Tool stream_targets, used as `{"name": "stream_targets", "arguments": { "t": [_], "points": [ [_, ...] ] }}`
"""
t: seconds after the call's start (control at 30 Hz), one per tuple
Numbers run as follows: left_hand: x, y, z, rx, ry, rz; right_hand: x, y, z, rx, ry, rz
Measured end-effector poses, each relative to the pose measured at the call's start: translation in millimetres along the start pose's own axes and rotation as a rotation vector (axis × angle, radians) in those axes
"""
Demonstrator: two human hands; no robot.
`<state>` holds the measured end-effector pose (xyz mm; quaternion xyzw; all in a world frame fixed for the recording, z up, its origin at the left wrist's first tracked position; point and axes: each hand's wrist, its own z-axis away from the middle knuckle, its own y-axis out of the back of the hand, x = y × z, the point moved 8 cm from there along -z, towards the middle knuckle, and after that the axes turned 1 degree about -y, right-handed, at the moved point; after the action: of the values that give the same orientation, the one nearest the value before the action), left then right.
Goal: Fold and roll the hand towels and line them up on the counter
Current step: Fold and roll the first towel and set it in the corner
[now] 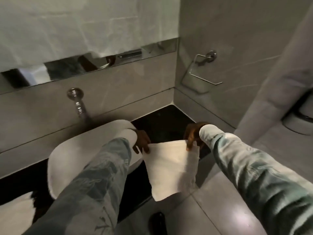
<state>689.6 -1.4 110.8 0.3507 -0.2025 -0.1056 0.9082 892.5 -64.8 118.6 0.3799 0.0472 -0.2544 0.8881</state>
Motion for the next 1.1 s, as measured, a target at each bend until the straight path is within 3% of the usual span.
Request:
{"name": "stream_targets", "arguments": {
  "t": [0.2, 0.4, 0.5, 0.67, 0.9, 1.03, 1.1],
  "points": [
    [43, 45, -130, 0.182, -0.114, -0.002, 69, 68, -90, 0.226, 0.007, -0.033],
    [35, 78, -242, 0.295, -0.195, -0.107, 100, 102, -217, 0.428, 0.073, -0.101],
    [18, 85, -286, 0.349, -0.247, -0.023, 107, 103, -254, 0.569, 0.106, -0.145],
    [2, 97, -351, 0.458, -0.262, 0.119, 116, 101, -321, 0.625, 0.061, -0.028],
    [6, 77, -384, 0.452, -0.449, -0.215, 113, 80, -351, 0.695, 0.364, 0.318],
    [3, 67, -385, 0.301, -0.605, -0.264, 119, 72, -349, 0.591, 0.378, 0.207],
    [-3, 69, -392, 0.215, -0.585, -0.239, 126, 82, -353, 0.543, 0.323, 0.04]
  ]
}}
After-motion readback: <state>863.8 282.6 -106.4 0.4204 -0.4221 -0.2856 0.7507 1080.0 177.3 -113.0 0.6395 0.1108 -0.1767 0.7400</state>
